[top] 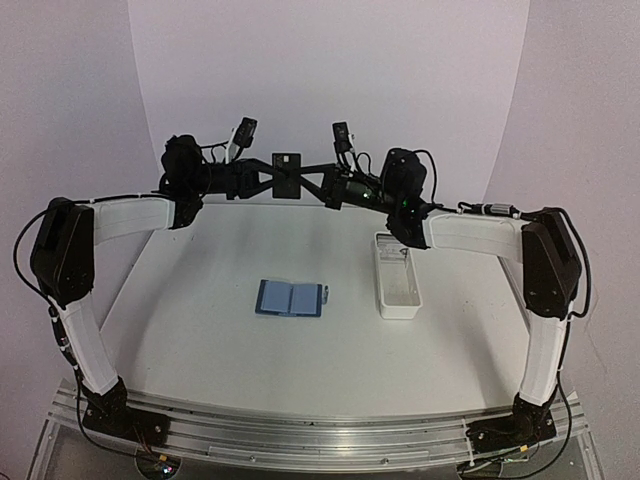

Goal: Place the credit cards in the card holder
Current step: Pick up the credit card from the storage box, then insert the credit card into the card holder.

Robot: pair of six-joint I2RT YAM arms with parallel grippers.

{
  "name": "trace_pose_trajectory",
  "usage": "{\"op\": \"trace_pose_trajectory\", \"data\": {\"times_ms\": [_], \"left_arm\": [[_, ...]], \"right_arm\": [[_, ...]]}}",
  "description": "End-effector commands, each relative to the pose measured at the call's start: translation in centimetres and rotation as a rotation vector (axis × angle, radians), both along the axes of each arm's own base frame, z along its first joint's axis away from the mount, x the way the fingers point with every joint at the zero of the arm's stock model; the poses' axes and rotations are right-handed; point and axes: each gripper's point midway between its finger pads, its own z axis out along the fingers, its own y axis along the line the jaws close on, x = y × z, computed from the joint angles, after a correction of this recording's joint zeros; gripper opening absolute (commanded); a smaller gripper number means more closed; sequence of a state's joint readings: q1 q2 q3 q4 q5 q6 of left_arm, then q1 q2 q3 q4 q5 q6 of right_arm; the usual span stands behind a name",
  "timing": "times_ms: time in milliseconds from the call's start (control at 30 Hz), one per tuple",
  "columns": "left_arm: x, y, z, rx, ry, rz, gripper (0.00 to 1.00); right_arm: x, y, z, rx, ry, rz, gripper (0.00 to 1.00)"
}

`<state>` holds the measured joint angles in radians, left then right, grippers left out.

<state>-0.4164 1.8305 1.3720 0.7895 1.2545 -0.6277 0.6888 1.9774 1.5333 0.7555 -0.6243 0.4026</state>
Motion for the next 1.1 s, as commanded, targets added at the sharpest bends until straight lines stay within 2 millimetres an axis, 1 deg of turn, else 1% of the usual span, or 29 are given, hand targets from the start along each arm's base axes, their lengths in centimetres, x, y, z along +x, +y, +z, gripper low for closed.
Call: {"op": "trace_pose_trajectory", "data": {"times_ms": [0, 33, 67, 100, 133, 167, 200, 233, 267, 300, 333, 400, 500, 533, 567, 633, 767, 800, 833, 867, 933, 967, 1000, 1067], "left_arm": [[0.3, 0.1, -1.0, 0.049, 0.014, 0.031, 0.60], [1.2, 0.8, -2.7, 0.092, 0.000, 0.094, 0.75], [1.6, 1.2, -4.2, 0.132, -0.011, 0.137, 0.77], [1.9, 1.5, -5.2, 0.160, -0.043, 0.168, 0.78], [2.3, 2.2, -8.8, 0.273, -0.144, 0.229, 0.79], [2.2, 2.4, -10.1, 0.310, -0.221, 0.233, 0.79], [2.3, 2.9, -12.3, 0.374, -0.286, 0.253, 0.80], [2.2, 3.2, -13.7, 0.413, -0.311, 0.257, 0.80], [2.3, 3.7, -15.7, 0.472, -0.370, 0.262, 0.80], [2.2, 4.1, -17.3, 0.510, -0.384, 0.257, 0.80], [1.7, 4.4, -19.0, 0.543, -0.450, 0.230, 0.80], [1.1, 4.7, -21.4, 0.590, -0.512, 0.190, 0.80], [0.3, 4.9, -24.8, 0.670, -0.600, 0.126, 0.76], [0.1, 4.9, -25.5, 0.684, -0.617, 0.111, 0.76], [-0.2, 5.0, -27.1, 0.716, -0.646, 0.079, 0.76], [-0.3, 4.9, -28.7, 0.756, -0.689, 0.051, 0.75], [-0.2, 4.6, -30.0, 0.756, -0.708, 0.015, 0.71], [-0.5, 4.6, -30.1, 0.746, -0.707, -0.002, 0.70], [-1.6, 4.7, -30.9, 0.740, -0.714, -0.052, 0.68], [-2.0, 4.8, -31.3, 0.743, -0.711, -0.069, 0.65], [-2.5, 5.2, -32.3, 0.767, -0.678, -0.094, 0.58], [-2.4, 5.2, -32.5, 0.774, -0.667, -0.092, 0.57], [-2.2, 5.2, -32.5, 0.784, -0.640, -0.082, 0.55], [-1.9, 5.0, -32.1, 0.782, -0.609, -0.062, 0.54]], "right_arm": [[1.9, -0.6, -0.9, -0.002, 0.118, -0.086, 0.00], [3.1, -1.3, -2.8, -0.026, 0.220, -0.145, 0.00], [3.5, -1.5, -5.2, -0.075, 0.317, -0.178, 0.00], [3.8, -1.7, -6.1, -0.095, 0.351, -0.201, 0.00], [4.3, -2.4, -9.4, -0.140, 0.481, -0.259, 0.00], [4.3, -2.6, -11.1, -0.156, 0.550, -0.277, 0.00], [4.3, -2.9, -13.1, -0.172, 0.637, -0.297, 0.00], [4.3, -3.0, -14.1, -0.184, 0.675, -0.305, 0.00], [4.3, -3.2, -16.0, -0.208, 0.740, -0.320, 0.00], [4.2, -3.4, -17.2, -0.220, 0.776, -0.330, 0.00], [4.2, -3.5, -18.4, -0.227, 0.812, -0.342, 0.00], [4.0, -3.4, -20.6, -0.241, 0.887, -0.339, 0.00], [3.5, -2.5, -23.5, -0.262, 0.997, -0.289, 0.00], [3.5, -2.3, -24.0, -0.267, 1.012, -0.281, 0.00], [3.5, -2.2, -25.1, -0.276, 1.035, -0.276, 0.00], [3.6, -2.1, -26.1, -0.284, 1.052, -0.282, 0.00], [3.6, -1.3, -27.4, -0.280, 1.102, -0.247, 0.00], [3.5, -1.2, -28.0, -0.280, 1.123, -0.243, 0.00], [3.5, -1.0, -28.5, -0.273, 1.140, -0.234, 0.00], [3.5, -0.9, -28.7, -0.269, 1.146, -0.230, 0.00], [3.6, -0.5, -28.5, -0.247, 1.138, -0.208, 0.00], [3.6, -0.5, -28.5, -0.246, 1.137, -0.203, 0.00], [3.7, -0.3, -28.0, -0.232, 1.127, -0.190, 0.00], [3.6, -0.1, -27.9, -0.228, 1.127, -0.182, 0.00]]}}
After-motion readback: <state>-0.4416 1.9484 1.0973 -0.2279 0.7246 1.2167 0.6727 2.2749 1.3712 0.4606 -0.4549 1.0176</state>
